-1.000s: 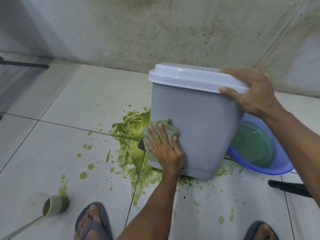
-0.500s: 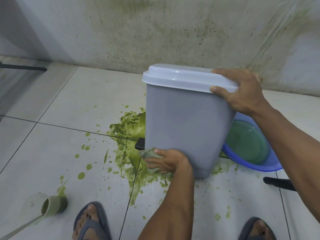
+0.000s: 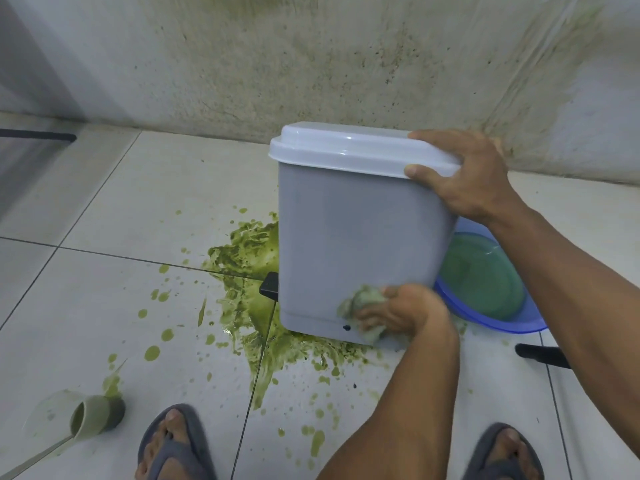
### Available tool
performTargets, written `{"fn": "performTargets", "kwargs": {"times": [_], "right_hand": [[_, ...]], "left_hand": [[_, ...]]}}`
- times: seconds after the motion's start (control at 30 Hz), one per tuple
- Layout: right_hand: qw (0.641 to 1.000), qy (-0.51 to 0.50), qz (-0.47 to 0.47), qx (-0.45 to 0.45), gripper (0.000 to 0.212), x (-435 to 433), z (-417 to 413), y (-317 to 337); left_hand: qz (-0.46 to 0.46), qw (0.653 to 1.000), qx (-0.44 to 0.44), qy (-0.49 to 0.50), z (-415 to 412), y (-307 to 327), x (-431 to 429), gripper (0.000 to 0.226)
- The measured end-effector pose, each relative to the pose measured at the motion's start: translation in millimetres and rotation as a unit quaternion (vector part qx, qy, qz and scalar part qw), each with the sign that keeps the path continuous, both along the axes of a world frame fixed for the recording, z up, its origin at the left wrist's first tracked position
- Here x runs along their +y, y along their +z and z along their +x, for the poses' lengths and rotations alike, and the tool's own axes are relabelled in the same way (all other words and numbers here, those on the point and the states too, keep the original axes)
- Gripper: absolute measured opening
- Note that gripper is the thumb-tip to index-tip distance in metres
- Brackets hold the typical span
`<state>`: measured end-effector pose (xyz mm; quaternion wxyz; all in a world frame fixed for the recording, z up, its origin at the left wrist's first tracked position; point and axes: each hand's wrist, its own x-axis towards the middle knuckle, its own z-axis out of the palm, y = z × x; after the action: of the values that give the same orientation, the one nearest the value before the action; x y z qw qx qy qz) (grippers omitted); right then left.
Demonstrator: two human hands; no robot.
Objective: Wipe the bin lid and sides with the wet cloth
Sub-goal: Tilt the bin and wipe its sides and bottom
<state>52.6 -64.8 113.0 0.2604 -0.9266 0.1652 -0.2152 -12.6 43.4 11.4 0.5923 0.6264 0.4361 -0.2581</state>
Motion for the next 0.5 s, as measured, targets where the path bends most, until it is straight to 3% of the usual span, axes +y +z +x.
{"fn": "performTargets", "kwargs": {"times": [0.1, 0.17, 0.2, 0.23, 0.27, 0.37, 0.4, 0.43, 0.5], "right_hand": [[1.0, 0.001, 0.008, 0.002, 0.061, -0.7, -0.5, -0.8], [1.0, -0.002, 0.024, 0.0, 0.062, -0.3, 0.4, -0.4], [0.999, -0.004, 0.031, -0.003, 0.062, -0.1, 0.9, 0.0], [0.999, -0.007, 0.036, -0.005, 0.062, -0.3, 1.3, 0.5], [0.999, -0.009, 0.037, -0.004, 0.062, -0.2, 1.2, 0.7], [1.0, -0.017, 0.018, 0.015, 0.061, 2.2, -0.3, 1.9], [1.0, -0.019, 0.01, 0.021, 0.059, 2.6, -0.6, 2.4], [0.999, -0.021, 0.006, 0.024, 0.057, 2.5, -0.7, 2.4], [0.999, -0.025, 0.011, 0.024, 0.052, 1.4, -0.7, 3.3]], "left_hand": [[-0.002, 0.968, -0.245, -0.056, 9.2, 4.2, -1.8, 0.069], [0.067, 0.905, -0.402, -0.119, 17.0, -5.4, 7.4, 0.068], [0.083, 0.857, -0.478, -0.172, 20.3, -11.1, 14.5, 0.066], [0.116, 0.792, -0.547, -0.244, 30.9, -20.2, 25.6, 0.065], [0.157, 0.705, -0.616, -0.315, 45.2, -24.5, 38.9, 0.064], [0.256, 0.397, -0.752, -0.46, 92.3, -31.4, 74.7, 0.058], [0.278, 0.321, -0.77, -0.476, 105.1, -32.7, 80.7, 0.056], [0.292, 0.273, -0.777, -0.486, 112.5, -34.2, 83.5, 0.055], [0.28, 0.233, -0.779, -0.511, 107.5, -41.1, 82.1, 0.057]]}}
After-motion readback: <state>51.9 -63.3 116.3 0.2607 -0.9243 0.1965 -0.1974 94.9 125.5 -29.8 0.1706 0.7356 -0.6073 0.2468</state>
